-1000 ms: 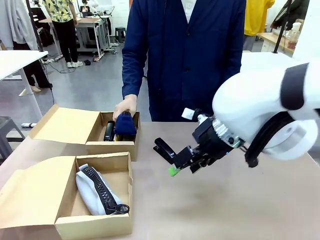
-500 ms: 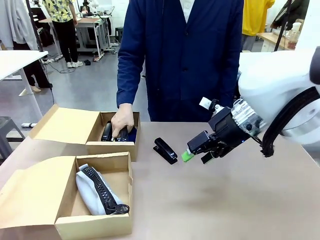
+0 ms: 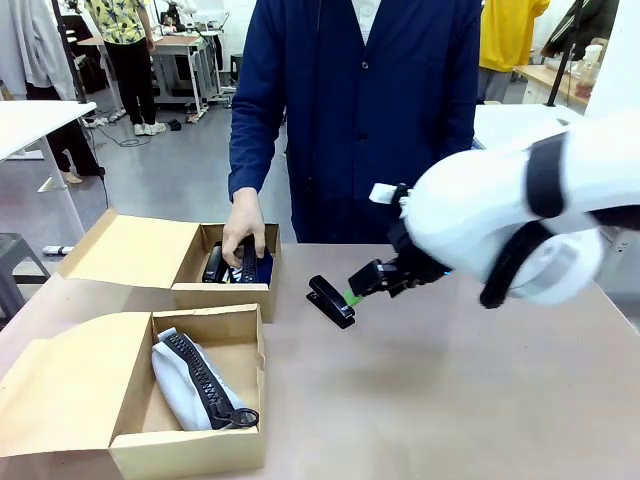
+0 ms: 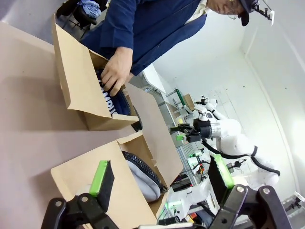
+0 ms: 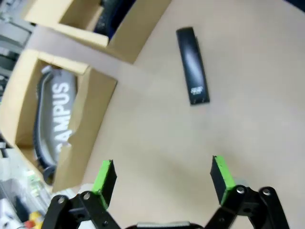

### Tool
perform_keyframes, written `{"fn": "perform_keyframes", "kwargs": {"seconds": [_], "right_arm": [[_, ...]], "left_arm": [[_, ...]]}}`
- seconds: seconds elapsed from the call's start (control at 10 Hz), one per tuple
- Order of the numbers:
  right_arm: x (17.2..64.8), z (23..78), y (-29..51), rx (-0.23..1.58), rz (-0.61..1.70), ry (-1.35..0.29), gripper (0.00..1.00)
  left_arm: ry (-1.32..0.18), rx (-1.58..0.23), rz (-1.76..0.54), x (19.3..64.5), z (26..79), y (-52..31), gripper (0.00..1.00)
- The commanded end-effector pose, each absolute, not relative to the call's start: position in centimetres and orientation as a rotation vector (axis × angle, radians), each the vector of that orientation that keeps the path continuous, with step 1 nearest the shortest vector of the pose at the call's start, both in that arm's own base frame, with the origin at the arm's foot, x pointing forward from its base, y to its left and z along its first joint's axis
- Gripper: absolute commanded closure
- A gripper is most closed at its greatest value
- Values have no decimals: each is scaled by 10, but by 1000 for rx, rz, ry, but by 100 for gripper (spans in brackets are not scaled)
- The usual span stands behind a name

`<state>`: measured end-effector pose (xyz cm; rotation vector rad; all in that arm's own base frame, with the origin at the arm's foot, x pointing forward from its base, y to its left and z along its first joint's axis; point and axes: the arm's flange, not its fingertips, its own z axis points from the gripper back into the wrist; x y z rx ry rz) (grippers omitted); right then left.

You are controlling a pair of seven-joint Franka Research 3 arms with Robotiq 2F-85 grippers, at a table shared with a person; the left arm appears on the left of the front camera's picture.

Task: Place items inside the box.
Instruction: Pick up a Pencil pouch or Stapler and place it inside the Mailer Box closest to the robot.

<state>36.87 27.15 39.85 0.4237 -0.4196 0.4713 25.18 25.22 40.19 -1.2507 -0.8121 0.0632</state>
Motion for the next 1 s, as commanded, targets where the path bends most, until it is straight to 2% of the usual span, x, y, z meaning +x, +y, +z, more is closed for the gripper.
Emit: {"fn": "perform_keyframes", "kwargs": {"seconds": [0.0,0.4,0.9], "right_arm": [[425,378,322,296,486,-348,0],[465,342,354,165,518,-337,0],[472,315,371,149,525,-322,0]], "left_arm": [[-844,-1260,50,252,403,251,0],[-844,-1260,50,252,403,251,0],[-844,-1260,50,252,403,251,0]]}}
